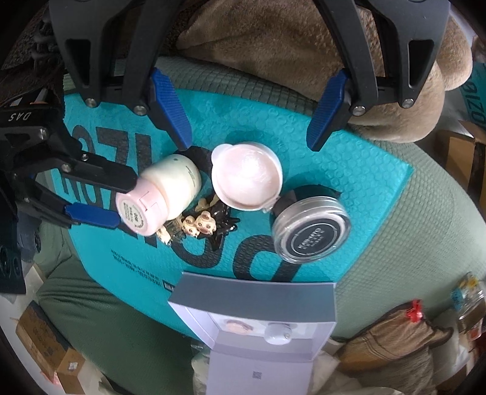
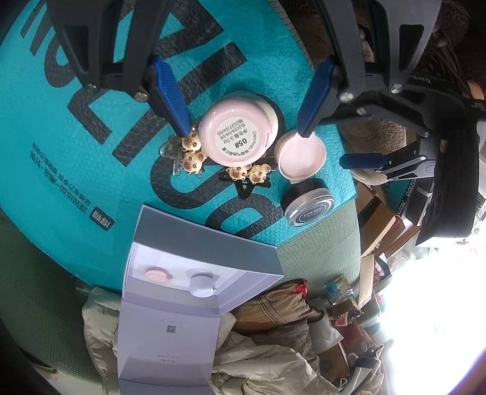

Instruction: Organize objects

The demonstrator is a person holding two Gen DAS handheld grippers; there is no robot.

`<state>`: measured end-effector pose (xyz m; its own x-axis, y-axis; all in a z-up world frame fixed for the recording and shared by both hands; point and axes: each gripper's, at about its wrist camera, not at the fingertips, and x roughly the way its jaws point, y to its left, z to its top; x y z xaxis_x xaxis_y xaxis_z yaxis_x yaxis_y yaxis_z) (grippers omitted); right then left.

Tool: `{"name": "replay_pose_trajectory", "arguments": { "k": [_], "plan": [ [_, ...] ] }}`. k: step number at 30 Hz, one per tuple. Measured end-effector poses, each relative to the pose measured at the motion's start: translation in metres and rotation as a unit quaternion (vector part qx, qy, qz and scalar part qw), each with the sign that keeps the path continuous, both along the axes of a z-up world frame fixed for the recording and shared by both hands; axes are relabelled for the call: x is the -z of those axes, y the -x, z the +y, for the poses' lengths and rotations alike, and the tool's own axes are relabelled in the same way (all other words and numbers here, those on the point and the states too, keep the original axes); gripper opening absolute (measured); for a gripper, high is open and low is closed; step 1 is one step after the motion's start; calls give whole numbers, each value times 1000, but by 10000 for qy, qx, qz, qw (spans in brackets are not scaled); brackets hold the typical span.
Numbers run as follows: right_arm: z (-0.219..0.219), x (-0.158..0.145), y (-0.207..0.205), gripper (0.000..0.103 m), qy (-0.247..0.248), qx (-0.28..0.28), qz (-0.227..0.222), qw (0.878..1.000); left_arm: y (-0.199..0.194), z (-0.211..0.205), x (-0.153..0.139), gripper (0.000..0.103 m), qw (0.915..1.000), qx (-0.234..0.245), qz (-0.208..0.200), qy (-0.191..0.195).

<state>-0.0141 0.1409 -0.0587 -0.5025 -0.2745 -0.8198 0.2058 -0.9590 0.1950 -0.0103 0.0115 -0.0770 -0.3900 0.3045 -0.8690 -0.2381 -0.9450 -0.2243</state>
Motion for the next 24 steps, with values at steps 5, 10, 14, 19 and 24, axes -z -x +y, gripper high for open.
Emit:
{"name": "replay_pose_trajectory", "arguments": {
  "k": [5, 10, 14, 19, 24],
  "plan": [
    [0, 5, 4, 72, 18, -17, -62, 10000, 6, 8, 7, 77, 9998, 187, -27, 60],
    [3, 8, 7, 69, 29, 19, -96, 9999, 13, 11, 14, 76, 9997, 226, -76, 74],
    [4, 11, 9, 63, 46, -4, -152, 9999, 17, 13, 19, 74, 9994, 302, -133, 88],
    [4, 12, 9, 55, 102, -26, -164, 9998, 21, 18, 21, 60, 9991, 367, -88, 207],
    [3, 15, 12, 53, 151, -64, -232, 9996, 25, 21, 23, 60, 9987, 437, -81, 265]
  ]
}}
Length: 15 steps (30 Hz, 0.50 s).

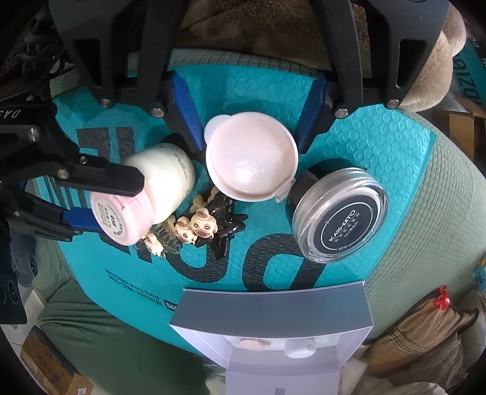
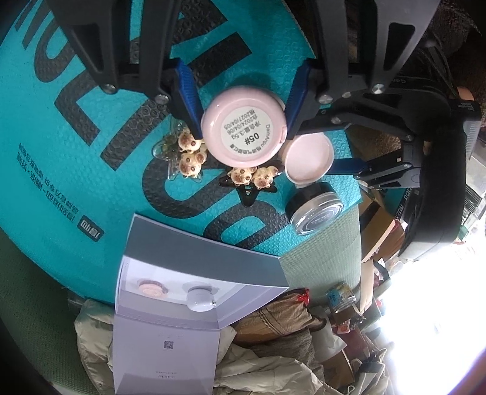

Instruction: Organize objects

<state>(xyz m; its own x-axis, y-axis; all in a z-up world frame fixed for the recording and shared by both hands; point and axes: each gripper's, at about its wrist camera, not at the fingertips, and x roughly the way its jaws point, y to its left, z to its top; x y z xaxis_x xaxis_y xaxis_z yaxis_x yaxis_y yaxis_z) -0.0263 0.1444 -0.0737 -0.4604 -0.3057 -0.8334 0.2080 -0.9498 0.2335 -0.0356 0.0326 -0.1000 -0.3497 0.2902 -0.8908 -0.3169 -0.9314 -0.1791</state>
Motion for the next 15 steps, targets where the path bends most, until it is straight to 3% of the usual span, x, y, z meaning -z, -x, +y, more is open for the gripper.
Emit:
{"name": "replay_pose_trajectory", "arguments": {
  "k": [15],
  "plan": [
    [-3, -2, -2, 53, -101, -66, 25, 9999, 2, 7, -1, 57, 9995, 197, 138, 183]
  ]
}}
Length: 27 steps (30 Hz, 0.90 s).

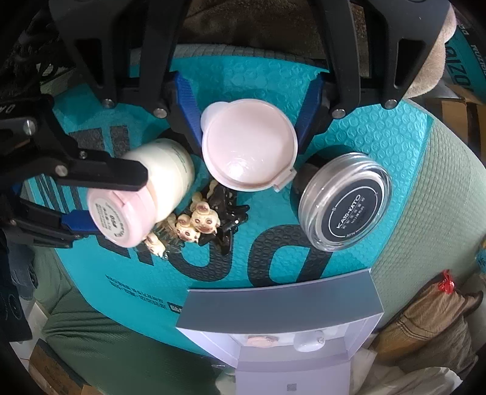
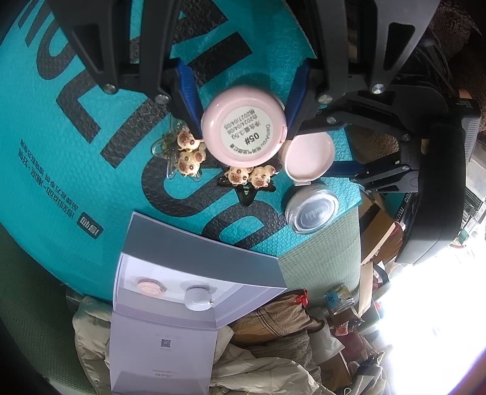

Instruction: Organize objects

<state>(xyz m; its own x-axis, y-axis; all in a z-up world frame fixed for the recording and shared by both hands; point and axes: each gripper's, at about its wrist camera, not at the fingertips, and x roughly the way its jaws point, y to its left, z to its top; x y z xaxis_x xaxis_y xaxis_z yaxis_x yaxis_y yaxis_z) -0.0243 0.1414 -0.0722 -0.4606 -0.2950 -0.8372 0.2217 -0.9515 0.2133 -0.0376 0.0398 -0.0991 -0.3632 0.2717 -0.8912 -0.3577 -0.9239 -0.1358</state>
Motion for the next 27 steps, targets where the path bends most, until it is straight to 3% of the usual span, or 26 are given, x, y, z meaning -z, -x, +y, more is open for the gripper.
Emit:
{"name": "replay_pose_trajectory", "arguments": {
  "k": [27],
  "plan": [
    [-24, -33, -14, 53, -150, -291, 319, 9990, -27, -15, -43, 57, 9986, -158, 489, -117]
  ]
}}
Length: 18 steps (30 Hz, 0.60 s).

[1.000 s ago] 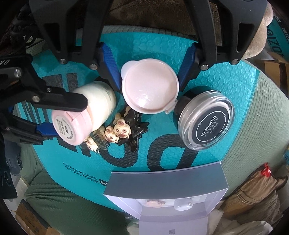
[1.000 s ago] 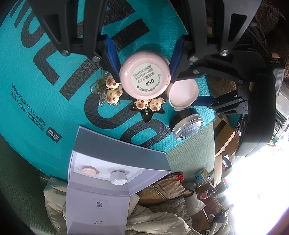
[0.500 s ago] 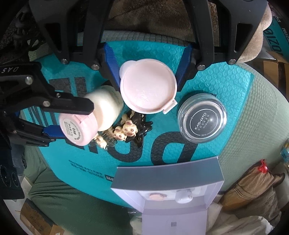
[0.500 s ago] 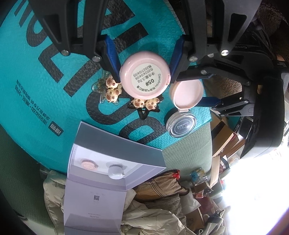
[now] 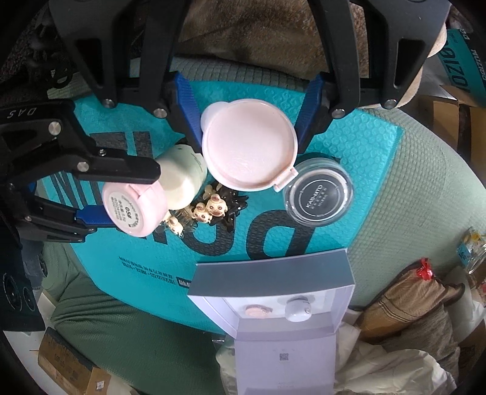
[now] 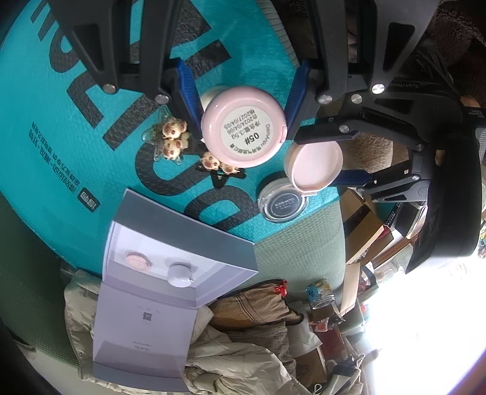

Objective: Organize objects
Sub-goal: 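Lift the pink jar with the right gripper while the left gripper carries the open pink compact toward the box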

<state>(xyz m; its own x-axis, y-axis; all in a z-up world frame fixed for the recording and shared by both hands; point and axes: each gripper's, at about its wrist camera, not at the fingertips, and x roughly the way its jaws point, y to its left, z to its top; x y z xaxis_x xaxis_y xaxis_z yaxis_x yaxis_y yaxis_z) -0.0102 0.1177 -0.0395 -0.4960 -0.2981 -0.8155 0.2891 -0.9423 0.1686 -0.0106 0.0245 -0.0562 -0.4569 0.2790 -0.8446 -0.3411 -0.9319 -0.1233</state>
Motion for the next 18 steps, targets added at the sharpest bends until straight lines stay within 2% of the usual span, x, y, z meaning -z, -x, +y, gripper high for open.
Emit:
{"name": "replay_pose_trajectory", "arguments": {
  "k": [18],
  "plan": [
    [-42, -28, 26, 53, -260, -716, 376, 9964, 1, -44, -30, 57, 9979, -558, 334, -4]
  ]
}}
